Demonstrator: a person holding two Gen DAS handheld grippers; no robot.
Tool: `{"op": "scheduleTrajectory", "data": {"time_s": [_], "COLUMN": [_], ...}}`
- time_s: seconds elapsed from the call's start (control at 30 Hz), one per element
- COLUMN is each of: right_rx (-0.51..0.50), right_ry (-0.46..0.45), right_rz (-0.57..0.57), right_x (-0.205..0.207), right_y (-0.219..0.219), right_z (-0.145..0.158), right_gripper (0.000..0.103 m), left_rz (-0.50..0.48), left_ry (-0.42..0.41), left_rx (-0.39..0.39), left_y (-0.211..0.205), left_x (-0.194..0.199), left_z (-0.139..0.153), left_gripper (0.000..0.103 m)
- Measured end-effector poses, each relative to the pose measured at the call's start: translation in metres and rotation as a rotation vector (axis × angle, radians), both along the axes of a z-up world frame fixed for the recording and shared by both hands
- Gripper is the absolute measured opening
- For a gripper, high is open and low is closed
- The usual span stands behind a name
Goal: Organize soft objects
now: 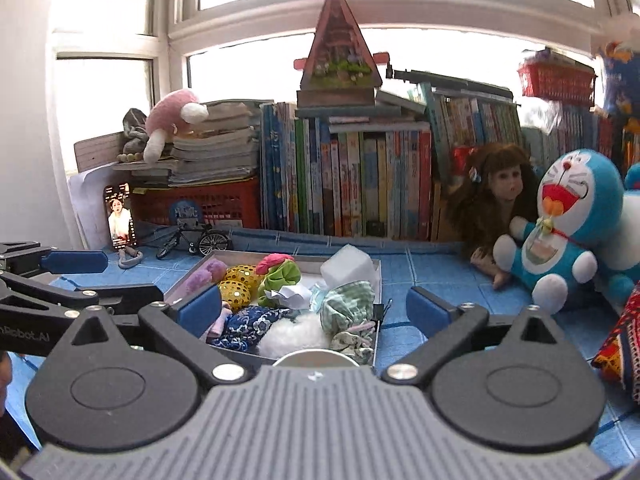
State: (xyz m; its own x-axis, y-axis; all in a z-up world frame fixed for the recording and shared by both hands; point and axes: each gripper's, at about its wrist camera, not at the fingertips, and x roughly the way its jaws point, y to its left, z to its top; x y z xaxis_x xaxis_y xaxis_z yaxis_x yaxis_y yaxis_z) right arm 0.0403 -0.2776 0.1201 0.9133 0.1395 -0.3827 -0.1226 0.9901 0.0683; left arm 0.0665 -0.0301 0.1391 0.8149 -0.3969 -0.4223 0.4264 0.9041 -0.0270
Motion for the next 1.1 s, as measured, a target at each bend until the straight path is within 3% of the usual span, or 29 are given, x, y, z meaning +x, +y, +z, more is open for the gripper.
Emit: {"op": "scheduleTrajectory", "data": {"time_s": [0.3,0.47,0.67,0.83,1.1], "right_rx": [-0.024,-0.028,-0.012,-0.04,-0.027], "right_ry": [-0.05,-0.076,-0.1,-0.099,-0.025], "right_rz": [0.004,-0.001,-0.015,-0.01,-0.044], "right_x": [-0.028,-0.042,-0.058,-0.066,-0.071], "right_y": [0.01,0.014,0.015,0.021,0.023], "right_z": [-0.016,-0.026,-0.04,-0.056,-0.085], "right_gripper": [0.103,0.103,0.103,0.103,0.103], "left_rz": [0.057,0.107,0.142,0.175,0.251], "left_ry": [0.023,0.025,0.023,0.072,0.144], "left_rx": [-0.065,-0.082,-0.093,-0.115,-0.065], "left_y": [0.025,0.037,0.047,0.054,0.059], "left_x": [-0.026,-0.036,-0.049,-0.059,-0.067], "left_z": [-0.026,-0.039,-0.05,-0.066,-0.098], "left_gripper": [0.095,0.101,0.102,0.102,0.102]}}
